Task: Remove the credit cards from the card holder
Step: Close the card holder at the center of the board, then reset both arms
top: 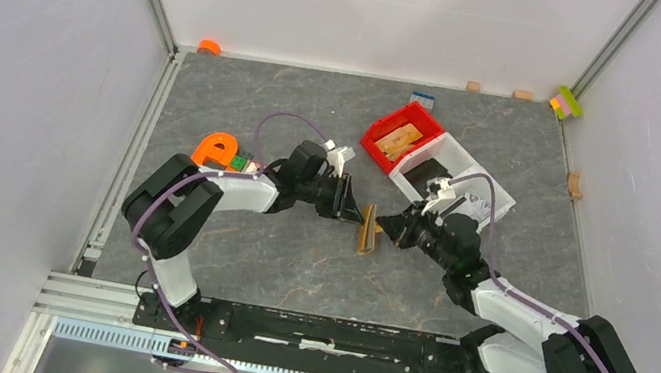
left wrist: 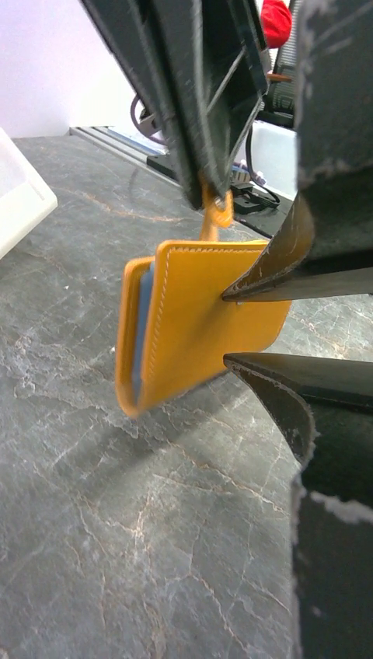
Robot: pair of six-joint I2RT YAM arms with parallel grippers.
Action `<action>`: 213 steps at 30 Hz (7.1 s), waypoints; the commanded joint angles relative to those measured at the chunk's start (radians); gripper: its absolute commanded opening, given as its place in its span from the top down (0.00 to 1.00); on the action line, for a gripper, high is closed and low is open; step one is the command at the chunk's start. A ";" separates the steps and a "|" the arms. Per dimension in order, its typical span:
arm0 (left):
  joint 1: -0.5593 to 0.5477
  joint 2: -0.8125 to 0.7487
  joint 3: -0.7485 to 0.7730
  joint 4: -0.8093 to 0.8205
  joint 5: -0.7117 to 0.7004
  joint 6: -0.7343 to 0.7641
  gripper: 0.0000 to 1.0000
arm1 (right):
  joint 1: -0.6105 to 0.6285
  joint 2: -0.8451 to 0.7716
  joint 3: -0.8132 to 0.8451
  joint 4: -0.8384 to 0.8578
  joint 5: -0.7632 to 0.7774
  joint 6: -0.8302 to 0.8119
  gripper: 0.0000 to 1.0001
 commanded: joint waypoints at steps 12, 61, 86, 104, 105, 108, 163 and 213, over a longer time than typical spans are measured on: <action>-0.003 0.041 0.082 -0.140 -0.106 0.045 0.64 | 0.004 0.140 0.039 0.156 -0.151 0.032 0.87; 0.004 -0.094 0.046 -0.198 -0.230 0.102 0.63 | 0.007 0.391 0.149 -0.036 -0.010 -0.103 1.00; -0.001 -0.202 0.012 -0.230 -0.358 0.142 0.62 | 0.048 0.272 0.179 -0.348 0.222 -0.271 1.00; -0.004 -0.644 -0.300 0.018 -0.807 0.349 0.00 | 0.048 -0.245 -0.206 0.054 0.632 -0.420 0.49; -0.003 -0.671 -0.340 0.062 -0.815 0.366 0.00 | 0.048 -0.255 -0.212 0.056 0.649 -0.437 0.49; -0.004 -0.756 -0.413 0.132 -0.858 0.407 0.00 | 0.047 -0.287 -0.183 -0.035 0.674 -0.460 0.48; -0.003 -0.682 -0.437 0.179 -1.042 0.540 0.00 | -0.178 0.278 -0.472 1.178 0.955 -0.988 0.02; 0.469 -0.289 -0.669 0.922 -0.808 0.718 0.07 | -0.347 0.269 -0.417 0.977 0.757 -0.809 0.02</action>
